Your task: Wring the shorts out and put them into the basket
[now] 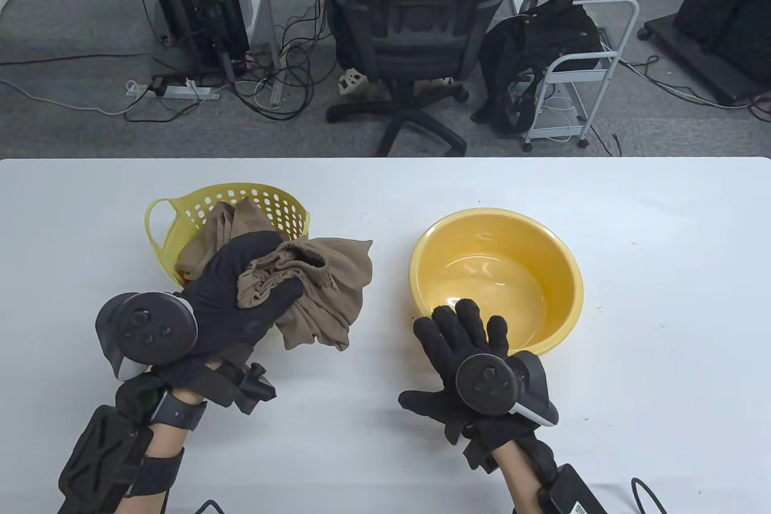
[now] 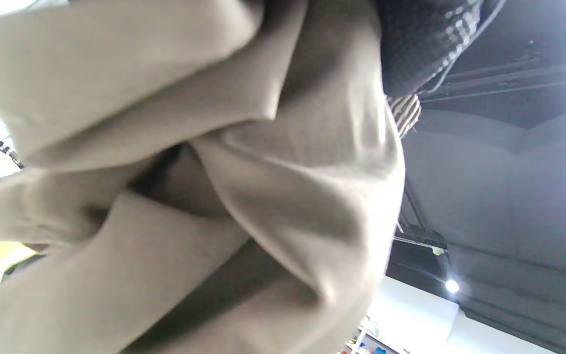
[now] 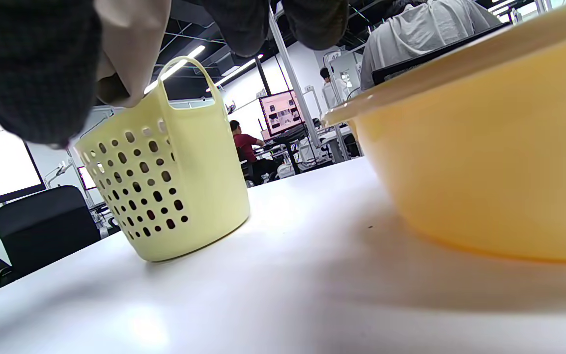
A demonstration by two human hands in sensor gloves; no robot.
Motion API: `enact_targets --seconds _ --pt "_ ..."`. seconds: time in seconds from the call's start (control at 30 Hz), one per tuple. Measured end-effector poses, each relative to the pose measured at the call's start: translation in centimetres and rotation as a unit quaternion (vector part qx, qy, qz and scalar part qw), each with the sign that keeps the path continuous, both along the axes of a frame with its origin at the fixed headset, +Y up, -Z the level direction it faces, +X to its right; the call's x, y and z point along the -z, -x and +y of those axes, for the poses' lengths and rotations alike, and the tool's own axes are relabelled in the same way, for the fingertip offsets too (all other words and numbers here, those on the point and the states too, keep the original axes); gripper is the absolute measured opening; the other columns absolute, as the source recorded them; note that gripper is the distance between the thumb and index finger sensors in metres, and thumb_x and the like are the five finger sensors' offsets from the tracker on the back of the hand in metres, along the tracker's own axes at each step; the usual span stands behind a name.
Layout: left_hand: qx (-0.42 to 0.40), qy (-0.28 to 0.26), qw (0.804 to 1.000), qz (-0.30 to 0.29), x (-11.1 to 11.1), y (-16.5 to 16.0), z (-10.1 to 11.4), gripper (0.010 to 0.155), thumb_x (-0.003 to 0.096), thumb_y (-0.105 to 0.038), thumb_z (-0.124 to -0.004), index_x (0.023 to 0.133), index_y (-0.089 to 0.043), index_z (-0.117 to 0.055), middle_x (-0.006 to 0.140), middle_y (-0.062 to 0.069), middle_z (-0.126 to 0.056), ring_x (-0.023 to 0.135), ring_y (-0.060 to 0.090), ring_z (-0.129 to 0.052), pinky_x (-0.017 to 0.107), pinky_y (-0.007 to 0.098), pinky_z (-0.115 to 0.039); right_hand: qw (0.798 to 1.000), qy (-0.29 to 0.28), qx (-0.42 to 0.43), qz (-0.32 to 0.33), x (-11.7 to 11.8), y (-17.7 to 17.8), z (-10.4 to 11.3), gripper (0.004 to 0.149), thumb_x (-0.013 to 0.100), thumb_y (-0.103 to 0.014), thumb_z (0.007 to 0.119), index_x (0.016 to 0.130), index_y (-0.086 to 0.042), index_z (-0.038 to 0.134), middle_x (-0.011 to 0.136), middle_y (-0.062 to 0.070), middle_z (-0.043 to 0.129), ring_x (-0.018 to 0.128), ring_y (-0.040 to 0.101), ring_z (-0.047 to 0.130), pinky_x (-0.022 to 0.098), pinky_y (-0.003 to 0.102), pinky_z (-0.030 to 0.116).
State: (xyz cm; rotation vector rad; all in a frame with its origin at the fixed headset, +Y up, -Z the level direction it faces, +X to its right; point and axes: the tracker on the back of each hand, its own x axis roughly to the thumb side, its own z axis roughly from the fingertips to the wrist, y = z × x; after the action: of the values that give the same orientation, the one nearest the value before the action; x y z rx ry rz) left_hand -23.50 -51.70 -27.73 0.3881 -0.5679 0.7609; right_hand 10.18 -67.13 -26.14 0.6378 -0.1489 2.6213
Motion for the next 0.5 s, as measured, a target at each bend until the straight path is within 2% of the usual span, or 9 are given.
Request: enact_targets --seconds 0.3,0.43,0.5 --pt "0.005 -0.016 0.998 0.063 1.4 3.0 3.1 0.063 0.0583 -0.048 -0.078 0.106 -0.023 -0.045 0.112 0.016 -0.06 0.091 0.046 -0.075 0.071 0.069 -0.054 1.0 -0.006 0.011 -0.002 -0.1 -0.5 0.1 0.101 0.04 -0.071 0.086 0.111 -0.013 0.046 0.113 0.027 0.04 0.104 0.056 0.024 0.063 0.081 0.022" --pt "0.016 -0.005 0.996 0.089 2.4 3.6 2.9 0.063 0.0588 -0.045 -0.077 0.107 -0.025 -0.041 0.115 0.016 -0.054 0.096 0.049 -0.068 0.072 0.07 -0.048 1.0 -0.01 0.014 -0.001 -0.2 -0.6 0.2 0.1 0.04 -0.071 0.086 0.111 -0.013 0.046 0.114 0.027 0.04 0.104 0.056 0.025 0.063 0.08 0.022" --pt "0.038 0.008 0.993 0.11 3.3 3.7 2.2 0.063 0.059 -0.044 -0.076 0.107 -0.026 -0.04 0.117 0.015 -0.051 0.098 0.049 -0.065 0.072 0.07 -0.046 1.0 -0.013 0.016 -0.001 -0.3 -0.7 0.3 0.1 0.04 -0.071 0.086 0.111 -0.013 0.046 0.113 0.027 0.04 0.104 0.056 0.025 0.063 0.08 0.022"
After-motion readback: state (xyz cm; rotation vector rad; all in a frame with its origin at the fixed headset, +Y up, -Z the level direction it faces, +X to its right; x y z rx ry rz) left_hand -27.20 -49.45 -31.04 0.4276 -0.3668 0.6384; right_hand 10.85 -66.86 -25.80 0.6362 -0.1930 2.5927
